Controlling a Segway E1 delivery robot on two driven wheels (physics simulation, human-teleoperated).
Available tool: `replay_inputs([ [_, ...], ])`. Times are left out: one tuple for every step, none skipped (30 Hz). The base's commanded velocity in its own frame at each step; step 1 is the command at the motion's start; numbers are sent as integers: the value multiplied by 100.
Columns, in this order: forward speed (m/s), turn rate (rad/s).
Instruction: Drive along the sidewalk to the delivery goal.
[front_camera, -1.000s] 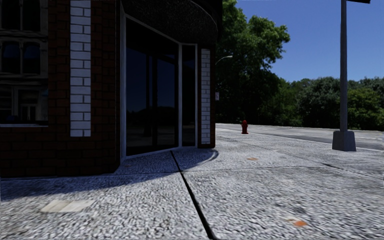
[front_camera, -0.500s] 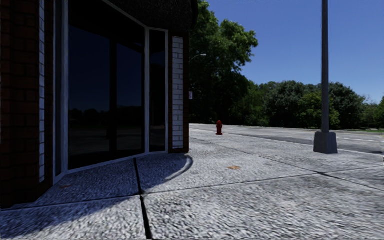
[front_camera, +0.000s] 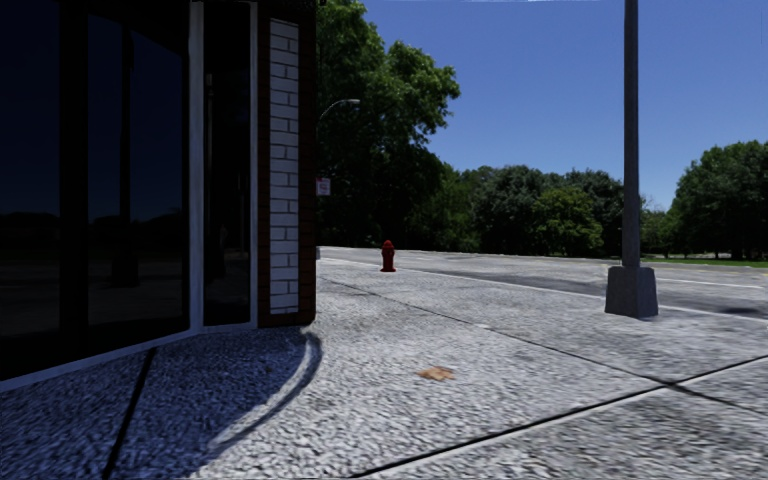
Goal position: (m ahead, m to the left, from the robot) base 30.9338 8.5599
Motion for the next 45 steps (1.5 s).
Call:
replay_inputs([
  [200, -42],
  [200, -42],
  [200, -42],
  [200, -42],
  [200, -42],
  [200, -42],
  [200, -42],
  [200, -42],
  [200, -42],
  [200, -42],
  [200, -42],
  [200, -42],
  [200, 0],
  [200, 0],
  [200, 0],
  [200, 0],
  [200, 0],
  [200, 0],
  [200, 0],
  [200, 0],
  [200, 0],
  [200, 0],
  [200, 0],
  [200, 0],
  [200, 0],
  [200, 0],
  [200, 0],
  [200, 0],
  [200, 0],
  [200, 0],
  [200, 0],
  [200, 0],
  [200, 9],
  [200, 18],
  [200, 22],
  [200, 22],
  [200, 25],
  [200, 33],
  [200, 38],
  [200, 38],
  [200, 39],
  [200, 39],
  [200, 39],
  [200, 39],
  [200, 39],
])
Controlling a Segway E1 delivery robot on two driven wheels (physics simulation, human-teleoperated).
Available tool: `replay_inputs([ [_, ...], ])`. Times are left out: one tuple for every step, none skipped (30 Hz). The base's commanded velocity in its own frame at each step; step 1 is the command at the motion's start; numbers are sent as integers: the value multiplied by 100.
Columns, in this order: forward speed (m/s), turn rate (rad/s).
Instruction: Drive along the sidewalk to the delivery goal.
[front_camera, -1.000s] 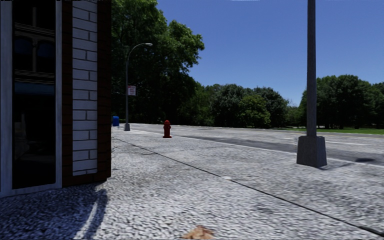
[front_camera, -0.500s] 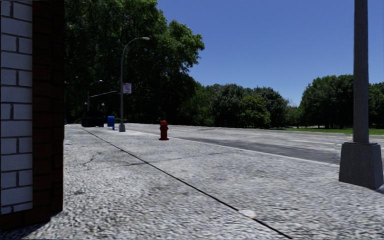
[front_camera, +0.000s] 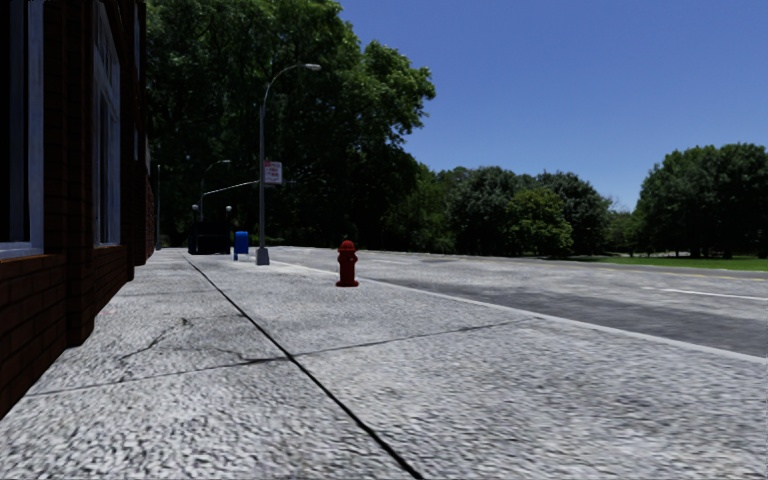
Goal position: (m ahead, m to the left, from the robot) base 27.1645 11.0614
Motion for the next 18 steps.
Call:
replay_inputs([
  [200, 39],
  [200, 39],
  [200, 39],
  [200, 39],
  [200, 39],
  [200, 39],
  [200, 39],
  [200, 39],
  [200, 39],
  [200, 39],
  [200, 39],
  [200, 39],
  [200, 39],
  [200, 39],
  [200, 39],
  [200, 39],
  [200, 39],
  [200, 39],
])
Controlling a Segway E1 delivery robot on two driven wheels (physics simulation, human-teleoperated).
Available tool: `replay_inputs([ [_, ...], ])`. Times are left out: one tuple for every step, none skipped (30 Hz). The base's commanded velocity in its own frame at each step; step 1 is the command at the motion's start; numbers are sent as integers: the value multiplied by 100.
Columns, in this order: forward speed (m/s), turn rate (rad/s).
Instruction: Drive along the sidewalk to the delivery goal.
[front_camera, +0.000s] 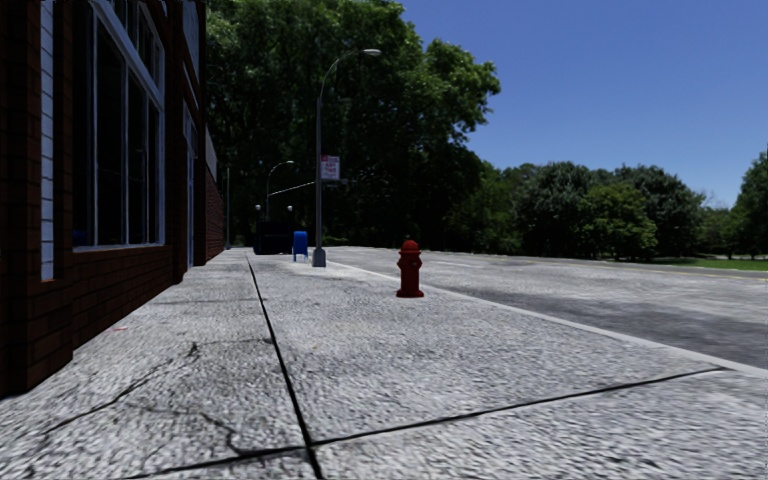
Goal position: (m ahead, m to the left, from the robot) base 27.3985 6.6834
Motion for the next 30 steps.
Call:
replay_inputs([
  [200, 39],
  [200, 39],
  [200, 39],
  [200, 39],
  [200, 39],
  [200, 39],
  [200, 39],
  [200, 39],
  [200, 39],
  [200, 39],
  [200, 39],
  [200, 39],
  [200, 39],
  [200, 39],
  [200, 39],
  [200, 39],
  [200, 39],
  [200, 39],
  [200, 39],
  [200, 39],
  [200, 39],
  [200, 39],
  [200, 39],
  [200, 39],
  [200, 39],
  [200, 39],
  [200, 39],
  [200, 39],
  [200, 39],
  [200, 39],
])
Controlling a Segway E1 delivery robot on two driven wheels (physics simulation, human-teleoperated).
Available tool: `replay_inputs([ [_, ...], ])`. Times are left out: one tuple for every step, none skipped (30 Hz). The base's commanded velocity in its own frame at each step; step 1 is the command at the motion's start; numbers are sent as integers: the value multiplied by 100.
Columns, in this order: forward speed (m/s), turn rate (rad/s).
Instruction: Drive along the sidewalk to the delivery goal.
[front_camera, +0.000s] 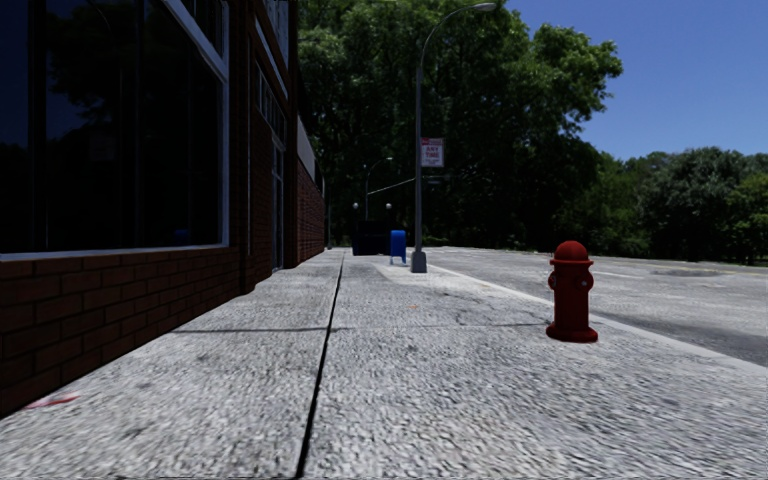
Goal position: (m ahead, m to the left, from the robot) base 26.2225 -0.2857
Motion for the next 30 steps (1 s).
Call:
replay_inputs([
  [200, 39],
  [200, 39],
  [200, 39],
  [200, 39],
  [200, 36],
  [200, 23],
  [200, 23],
  [200, 16],
  [200, 14],
  [200, 14],
  [200, 7],
  [200, 0],
  [200, 0],
  [200, 0],
  [200, 0],
  [200, 0],
  [200, 0],
  [200, 0],
  [200, 0],
  [200, 0],
  [200, 0],
  [200, 0],
  [200, 0],
  [200, 0],
  [200, 0],
  [200, 0],
  [200, 6],
  [200, 6],
  [200, 14],
  [200, 19],
])
